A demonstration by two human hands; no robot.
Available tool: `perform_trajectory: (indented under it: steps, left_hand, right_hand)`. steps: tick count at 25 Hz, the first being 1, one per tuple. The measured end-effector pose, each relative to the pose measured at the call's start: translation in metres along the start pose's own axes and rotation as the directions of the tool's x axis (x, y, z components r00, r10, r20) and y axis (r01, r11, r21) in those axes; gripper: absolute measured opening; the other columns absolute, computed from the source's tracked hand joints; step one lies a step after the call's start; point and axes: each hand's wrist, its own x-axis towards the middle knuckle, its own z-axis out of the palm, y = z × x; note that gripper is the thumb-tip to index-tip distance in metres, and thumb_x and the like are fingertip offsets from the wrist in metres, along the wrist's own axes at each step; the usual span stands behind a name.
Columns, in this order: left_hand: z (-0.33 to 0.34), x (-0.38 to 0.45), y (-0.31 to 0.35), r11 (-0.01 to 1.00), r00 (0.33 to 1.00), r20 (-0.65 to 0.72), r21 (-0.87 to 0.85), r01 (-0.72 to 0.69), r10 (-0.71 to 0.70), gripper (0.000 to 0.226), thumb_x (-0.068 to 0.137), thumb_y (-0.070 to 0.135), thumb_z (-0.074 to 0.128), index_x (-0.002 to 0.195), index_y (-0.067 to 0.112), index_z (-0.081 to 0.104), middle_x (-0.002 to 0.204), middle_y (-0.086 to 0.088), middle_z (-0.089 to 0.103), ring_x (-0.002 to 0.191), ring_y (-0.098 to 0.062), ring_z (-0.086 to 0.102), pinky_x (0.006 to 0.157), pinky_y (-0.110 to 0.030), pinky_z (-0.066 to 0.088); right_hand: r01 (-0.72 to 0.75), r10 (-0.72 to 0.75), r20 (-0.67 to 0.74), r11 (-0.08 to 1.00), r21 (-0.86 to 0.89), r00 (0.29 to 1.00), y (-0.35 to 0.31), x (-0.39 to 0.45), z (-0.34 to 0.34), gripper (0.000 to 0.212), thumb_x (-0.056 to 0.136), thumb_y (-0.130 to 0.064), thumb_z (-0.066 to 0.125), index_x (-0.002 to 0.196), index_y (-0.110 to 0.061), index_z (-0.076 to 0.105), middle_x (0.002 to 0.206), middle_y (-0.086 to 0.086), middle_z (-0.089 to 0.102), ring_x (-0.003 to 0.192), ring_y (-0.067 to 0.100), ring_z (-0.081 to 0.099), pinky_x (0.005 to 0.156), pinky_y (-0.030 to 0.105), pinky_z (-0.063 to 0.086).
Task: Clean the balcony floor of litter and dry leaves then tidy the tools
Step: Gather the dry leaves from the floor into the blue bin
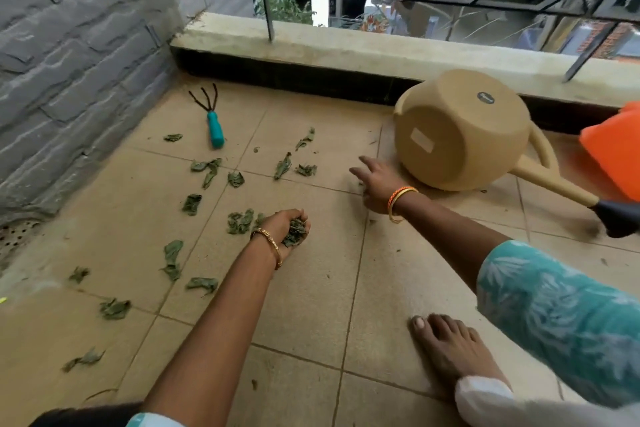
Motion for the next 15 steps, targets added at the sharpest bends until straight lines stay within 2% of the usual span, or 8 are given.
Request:
perform_trajectory:
  steps: [2,3,6,8,12,14,15]
  left_hand:
    - [-0.006,0.007,0.000,1.000,1.000,-0.009,0.001,0.001,-0.001,0.027,0.097,0.008,0.047,0.071,0.005,0.050,0.069,-0.008,0.050,0.044,-0.010,0.054,0.041,-0.016,0.048]
    - [-0.007,0.011,-0.001,1.000,1.000,-0.016,0.018,0.001,-0.001,0.027,0.097,0.008,0.047,0.071,0.005,0.050,0.069,-0.008,0.050,0.042,-0.010,0.054,0.041,-0.017,0.048]
    - [-0.002,0.019,-0.003,0.999,1.000,-0.014,0.048,0.006,-0.006,0.024,0.096,0.008,0.049,0.073,0.004,0.053,0.072,-0.008,0.052,0.048,-0.010,0.056,0.043,-0.016,0.049]
    - [0.003,0.021,-0.003,0.999,1.000,-0.007,0.045,0.004,-0.004,0.019,0.095,0.006,0.052,0.077,0.003,0.055,0.074,-0.008,0.056,0.057,-0.013,0.058,0.046,-0.017,0.050]
    - [0.009,0.021,-0.008,1.000,1.000,0.002,0.031,-0.007,0.007,0.003,0.091,0.001,0.057,0.091,0.002,0.060,0.084,-0.013,0.064,0.065,-0.018,0.062,0.049,-0.019,0.053]
    - [0.011,0.019,-0.009,1.000,1.000,0.010,0.014,-0.015,0.015,0.008,0.091,-0.001,0.055,0.095,0.003,0.061,0.089,-0.014,0.065,0.066,-0.019,0.062,0.051,-0.020,0.054]
    - [0.010,0.017,-0.009,1.000,1.000,0.010,0.002,-0.026,0.026,0.010,0.092,-0.002,0.053,0.096,0.004,0.060,0.090,-0.014,0.065,0.068,-0.019,0.062,0.051,-0.020,0.054]
  right_hand:
    - [-0.023,0.018,0.085,0.998,0.056,0.996,-0.004,0.011,0.023,0.061,0.090,-0.011,0.051,0.146,-0.017,0.028,0.156,0.011,0.012,0.141,0.030,0.013,0.114,0.039,0.018]
    - [-0.042,0.036,0.052,0.994,0.103,0.998,-0.006,0.012,0.033,0.053,0.093,-0.011,0.048,0.143,-0.013,0.033,0.153,0.013,0.020,0.139,0.031,0.018,0.112,0.034,0.020]
    - [-0.041,0.068,-0.232,0.992,0.118,0.970,-0.005,0.005,0.054,0.031,0.095,-0.008,0.043,0.123,-0.001,0.055,0.132,0.016,0.047,0.120,0.031,0.038,0.096,0.032,0.036]
    - [-0.032,0.049,-0.309,0.998,0.062,0.950,-0.005,0.001,0.058,0.026,0.093,-0.003,0.046,0.114,0.002,0.060,0.121,0.017,0.054,0.113,0.031,0.042,0.089,0.036,0.043]
    - [-0.077,0.073,-0.279,0.997,-0.004,0.958,-0.014,0.011,0.051,0.021,0.090,0.002,0.048,0.106,0.004,0.062,0.107,0.019,0.057,0.106,0.032,0.049,0.080,0.035,0.045]
    - [-0.101,0.122,-0.280,0.991,0.090,0.952,-0.019,0.013,0.038,0.019,0.087,0.002,0.051,0.099,0.001,0.066,0.100,0.017,0.062,0.097,0.032,0.056,0.076,0.033,0.045]
    - [-0.109,0.168,-0.281,0.971,0.214,0.945,-0.023,0.014,0.031,0.018,0.085,0.002,0.055,0.096,-0.002,0.069,0.098,0.015,0.066,0.092,0.028,0.059,0.075,0.032,0.047]
